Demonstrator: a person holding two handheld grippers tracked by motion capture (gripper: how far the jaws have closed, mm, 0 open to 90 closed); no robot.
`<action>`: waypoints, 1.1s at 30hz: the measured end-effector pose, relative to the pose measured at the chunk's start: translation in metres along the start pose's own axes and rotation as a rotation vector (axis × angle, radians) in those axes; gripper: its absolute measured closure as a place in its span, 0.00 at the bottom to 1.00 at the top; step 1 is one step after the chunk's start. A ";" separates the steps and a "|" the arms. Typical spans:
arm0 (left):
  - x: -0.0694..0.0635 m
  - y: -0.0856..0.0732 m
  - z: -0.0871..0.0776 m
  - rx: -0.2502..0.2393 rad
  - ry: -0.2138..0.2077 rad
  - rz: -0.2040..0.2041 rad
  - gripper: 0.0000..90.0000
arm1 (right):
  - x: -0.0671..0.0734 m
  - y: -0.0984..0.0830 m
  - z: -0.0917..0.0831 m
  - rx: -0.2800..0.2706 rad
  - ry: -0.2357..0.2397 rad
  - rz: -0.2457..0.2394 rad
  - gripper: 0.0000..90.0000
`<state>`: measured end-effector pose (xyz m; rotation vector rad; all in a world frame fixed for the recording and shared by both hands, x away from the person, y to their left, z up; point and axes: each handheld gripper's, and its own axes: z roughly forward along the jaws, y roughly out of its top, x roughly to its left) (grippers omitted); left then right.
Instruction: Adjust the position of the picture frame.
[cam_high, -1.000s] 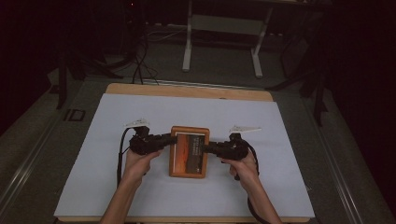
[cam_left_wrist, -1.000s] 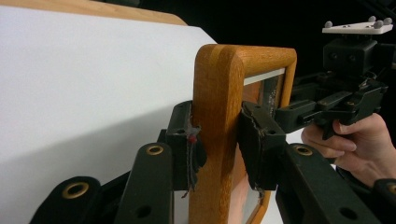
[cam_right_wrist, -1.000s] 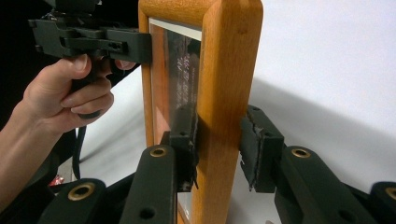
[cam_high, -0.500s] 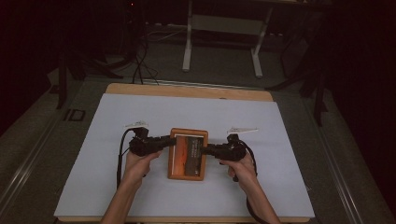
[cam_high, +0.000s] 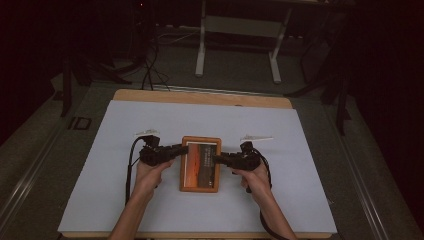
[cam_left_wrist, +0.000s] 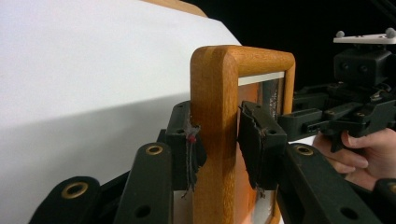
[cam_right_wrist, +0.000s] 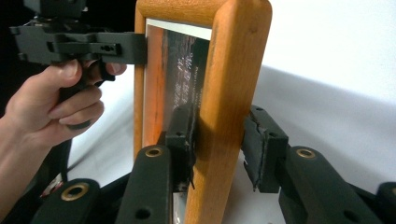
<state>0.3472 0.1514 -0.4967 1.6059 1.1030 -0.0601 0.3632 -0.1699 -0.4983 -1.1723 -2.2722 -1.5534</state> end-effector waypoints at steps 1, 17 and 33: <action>0.002 0.000 0.001 0.002 0.005 -0.007 0.74 | 0.000 0.001 0.002 0.002 -0.011 0.006 0.71; 0.027 -0.005 0.022 0.055 0.079 -0.142 0.68 | -0.020 0.010 0.023 0.107 -0.086 0.113 0.67; 0.040 -0.004 0.034 0.128 0.048 -0.151 0.65 | -0.027 0.005 0.029 0.138 -0.110 0.167 0.63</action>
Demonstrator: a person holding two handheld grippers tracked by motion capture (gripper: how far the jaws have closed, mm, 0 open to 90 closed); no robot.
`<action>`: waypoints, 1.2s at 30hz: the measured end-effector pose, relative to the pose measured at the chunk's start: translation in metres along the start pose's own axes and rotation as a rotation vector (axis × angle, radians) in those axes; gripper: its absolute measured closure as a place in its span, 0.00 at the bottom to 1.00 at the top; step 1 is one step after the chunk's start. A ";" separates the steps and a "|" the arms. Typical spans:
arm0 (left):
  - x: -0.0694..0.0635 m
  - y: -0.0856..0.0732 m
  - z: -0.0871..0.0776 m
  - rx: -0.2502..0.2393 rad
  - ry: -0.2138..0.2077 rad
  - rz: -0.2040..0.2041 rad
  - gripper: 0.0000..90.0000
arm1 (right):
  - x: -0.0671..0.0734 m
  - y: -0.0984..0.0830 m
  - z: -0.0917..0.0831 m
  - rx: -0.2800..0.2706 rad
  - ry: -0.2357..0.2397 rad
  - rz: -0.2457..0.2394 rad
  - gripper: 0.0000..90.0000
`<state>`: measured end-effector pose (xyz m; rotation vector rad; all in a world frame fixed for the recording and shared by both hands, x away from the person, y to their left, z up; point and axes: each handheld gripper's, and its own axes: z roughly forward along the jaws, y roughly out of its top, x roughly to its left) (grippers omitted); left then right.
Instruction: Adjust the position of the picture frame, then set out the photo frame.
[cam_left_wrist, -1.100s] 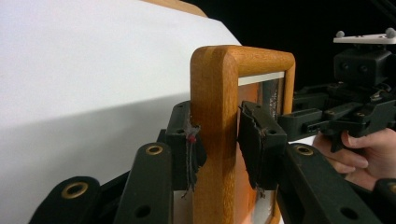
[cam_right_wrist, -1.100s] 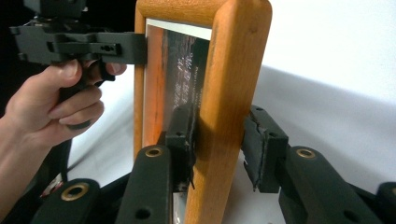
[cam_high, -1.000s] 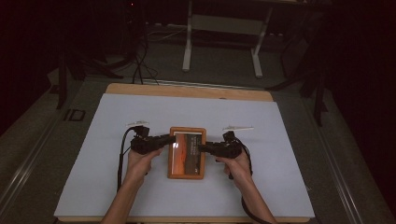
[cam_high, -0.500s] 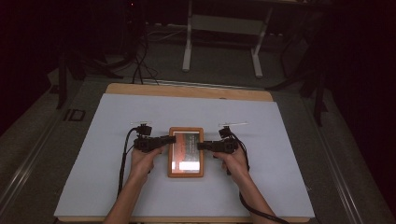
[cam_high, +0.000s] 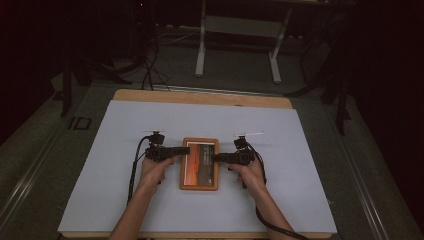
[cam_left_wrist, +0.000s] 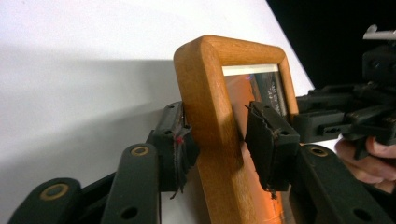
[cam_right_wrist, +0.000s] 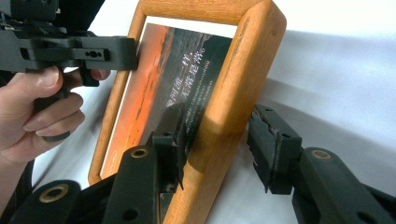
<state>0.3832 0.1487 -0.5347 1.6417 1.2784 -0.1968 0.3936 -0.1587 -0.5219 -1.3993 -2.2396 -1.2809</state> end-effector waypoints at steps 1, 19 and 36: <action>-0.002 0.000 -0.001 0.002 0.019 0.024 0.63 | 0.000 0.000 0.000 0.001 -0.002 -0.002 0.63; -0.045 -0.017 -0.049 -0.150 0.237 0.259 0.51 | 0.030 0.009 -0.017 -0.053 -0.187 -0.301 0.60; -0.056 -0.052 -0.065 -0.194 0.299 0.318 0.49 | 0.038 0.017 -0.005 -0.106 -0.259 -0.439 0.79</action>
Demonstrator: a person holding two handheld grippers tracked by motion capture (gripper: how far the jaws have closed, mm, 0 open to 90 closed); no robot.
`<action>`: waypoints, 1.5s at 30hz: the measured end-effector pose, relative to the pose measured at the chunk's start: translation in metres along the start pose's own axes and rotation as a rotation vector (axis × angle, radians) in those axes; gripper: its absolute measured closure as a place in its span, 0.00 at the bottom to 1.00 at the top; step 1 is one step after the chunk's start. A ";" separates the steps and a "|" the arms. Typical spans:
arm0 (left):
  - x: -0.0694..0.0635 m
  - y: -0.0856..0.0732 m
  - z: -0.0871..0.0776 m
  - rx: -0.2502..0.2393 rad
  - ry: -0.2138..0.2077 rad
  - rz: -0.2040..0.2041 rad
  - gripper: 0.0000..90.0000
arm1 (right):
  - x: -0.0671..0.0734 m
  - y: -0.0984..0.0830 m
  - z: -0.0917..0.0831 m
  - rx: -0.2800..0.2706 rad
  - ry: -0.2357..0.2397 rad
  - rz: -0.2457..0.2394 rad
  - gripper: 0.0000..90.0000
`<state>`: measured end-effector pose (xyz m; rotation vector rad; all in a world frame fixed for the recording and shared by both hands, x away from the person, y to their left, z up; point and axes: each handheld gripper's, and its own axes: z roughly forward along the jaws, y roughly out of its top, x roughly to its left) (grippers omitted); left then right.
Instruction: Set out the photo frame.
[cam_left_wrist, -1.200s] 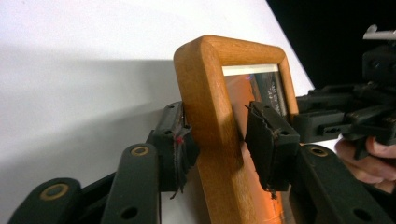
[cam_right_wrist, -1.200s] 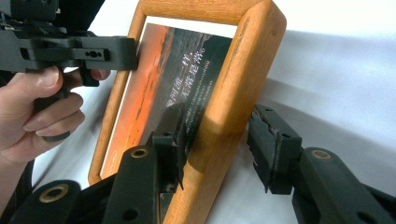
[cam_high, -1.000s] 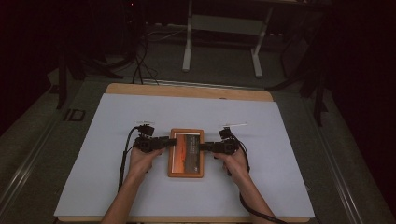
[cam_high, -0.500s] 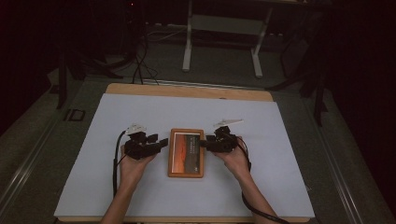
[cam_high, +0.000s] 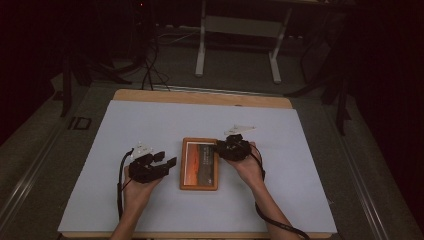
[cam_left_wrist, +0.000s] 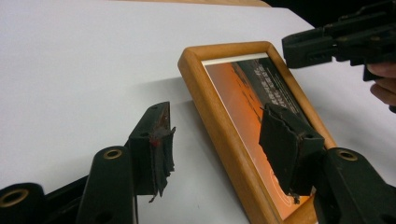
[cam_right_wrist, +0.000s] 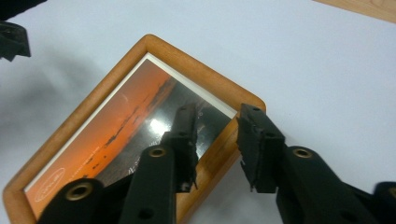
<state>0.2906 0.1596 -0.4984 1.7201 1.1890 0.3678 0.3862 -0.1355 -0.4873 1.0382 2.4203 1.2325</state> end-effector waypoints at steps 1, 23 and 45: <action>-0.001 -0.001 0.000 0.001 -0.003 0.000 0.49 | 0.000 0.000 0.001 0.001 -0.002 -0.003 0.81; -0.004 -0.001 0.002 0.031 -0.035 0.007 0.49 | 0.006 0.002 0.012 0.002 -0.032 -0.077 1.00; -0.003 0.001 0.000 0.025 -0.070 -0.020 0.48 | -0.002 0.000 0.017 0.001 -0.068 -0.045 1.00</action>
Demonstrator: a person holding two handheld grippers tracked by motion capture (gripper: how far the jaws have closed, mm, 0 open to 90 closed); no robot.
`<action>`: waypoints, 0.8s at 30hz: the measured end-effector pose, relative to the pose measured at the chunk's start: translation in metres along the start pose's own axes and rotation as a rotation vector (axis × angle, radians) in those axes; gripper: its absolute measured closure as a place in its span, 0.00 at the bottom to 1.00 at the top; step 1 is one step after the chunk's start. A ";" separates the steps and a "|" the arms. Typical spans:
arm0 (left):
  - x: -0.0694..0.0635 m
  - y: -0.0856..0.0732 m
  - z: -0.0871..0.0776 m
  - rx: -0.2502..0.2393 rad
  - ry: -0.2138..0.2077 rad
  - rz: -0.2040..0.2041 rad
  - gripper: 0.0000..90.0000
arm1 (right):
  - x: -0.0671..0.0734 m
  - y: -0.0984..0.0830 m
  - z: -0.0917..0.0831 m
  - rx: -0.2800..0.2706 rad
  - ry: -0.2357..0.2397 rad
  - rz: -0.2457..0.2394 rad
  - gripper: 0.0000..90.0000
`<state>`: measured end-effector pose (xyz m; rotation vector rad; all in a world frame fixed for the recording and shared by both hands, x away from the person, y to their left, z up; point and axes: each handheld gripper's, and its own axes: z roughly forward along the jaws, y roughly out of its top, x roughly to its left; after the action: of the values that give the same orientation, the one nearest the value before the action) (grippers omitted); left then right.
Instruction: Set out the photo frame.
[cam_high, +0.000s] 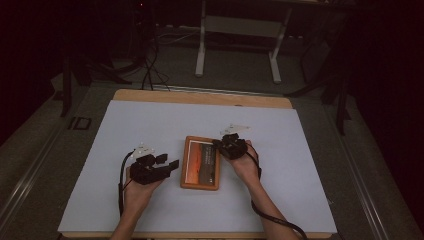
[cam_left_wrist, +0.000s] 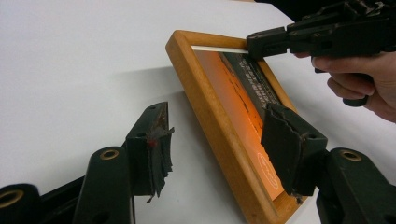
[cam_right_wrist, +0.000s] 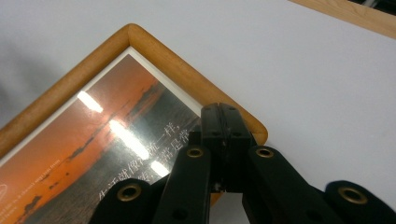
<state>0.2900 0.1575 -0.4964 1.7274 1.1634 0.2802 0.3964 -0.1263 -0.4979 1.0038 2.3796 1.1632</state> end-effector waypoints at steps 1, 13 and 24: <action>0.000 0.000 0.000 0.001 -0.001 0.001 0.48 | 0.000 0.000 0.000 0.001 -0.001 0.002 1.00; -0.001 0.001 0.001 0.011 -0.024 -0.019 0.47 | -0.008 -0.006 0.001 0.009 -0.006 0.031 1.00; -0.008 0.002 0.007 0.033 -0.044 -0.028 0.41 | -0.015 -0.014 0.005 0.034 -0.021 0.054 1.00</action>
<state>0.2913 0.1471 -0.4953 1.7362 1.1651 0.2063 0.4033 -0.1402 -0.5128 1.0917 2.3775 1.1292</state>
